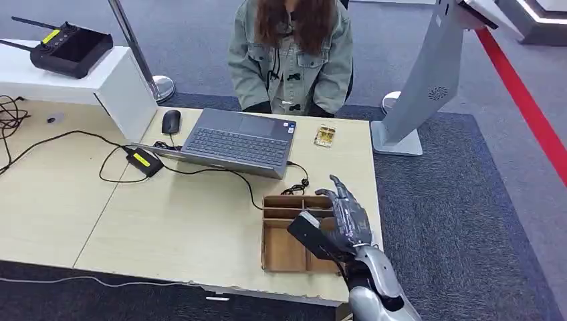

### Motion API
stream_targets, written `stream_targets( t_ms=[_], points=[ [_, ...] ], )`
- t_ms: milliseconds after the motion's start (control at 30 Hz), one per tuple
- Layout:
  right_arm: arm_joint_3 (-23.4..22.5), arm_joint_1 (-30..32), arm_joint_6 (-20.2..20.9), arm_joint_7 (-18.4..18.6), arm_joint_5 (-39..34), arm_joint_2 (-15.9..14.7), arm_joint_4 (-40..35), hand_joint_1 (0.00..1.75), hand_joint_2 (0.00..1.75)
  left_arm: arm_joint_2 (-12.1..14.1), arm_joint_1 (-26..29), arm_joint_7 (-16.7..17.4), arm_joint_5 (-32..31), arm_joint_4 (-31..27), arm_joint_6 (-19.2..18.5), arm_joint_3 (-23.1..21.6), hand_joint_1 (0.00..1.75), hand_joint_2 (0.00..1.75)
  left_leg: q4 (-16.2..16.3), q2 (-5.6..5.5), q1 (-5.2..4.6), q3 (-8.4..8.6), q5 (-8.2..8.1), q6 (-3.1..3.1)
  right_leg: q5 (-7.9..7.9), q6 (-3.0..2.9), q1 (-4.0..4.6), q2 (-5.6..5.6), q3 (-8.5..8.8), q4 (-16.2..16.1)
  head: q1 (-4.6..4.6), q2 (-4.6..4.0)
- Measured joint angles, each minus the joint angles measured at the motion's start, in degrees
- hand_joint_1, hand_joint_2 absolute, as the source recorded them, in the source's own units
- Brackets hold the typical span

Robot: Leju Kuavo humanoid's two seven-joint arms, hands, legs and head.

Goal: Pass the card to the sensor for recognition and then transmit it.

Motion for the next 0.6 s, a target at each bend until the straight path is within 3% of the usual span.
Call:
stream_targets(
  t_ms=[600],
  points=[
    [-0.1,-1.0,-0.5,0.0,0.5,0.1,3.2,0.89,1.75,0.0,0.0,-0.1,-0.2,0.0,-0.1,0.0,0.0,0.0,0.0,0.0,0.0,0.01,0.0,0.0,0.0,0.0,0.0,0.0,0.0,0.0,0.0,0.0]
  ],
)
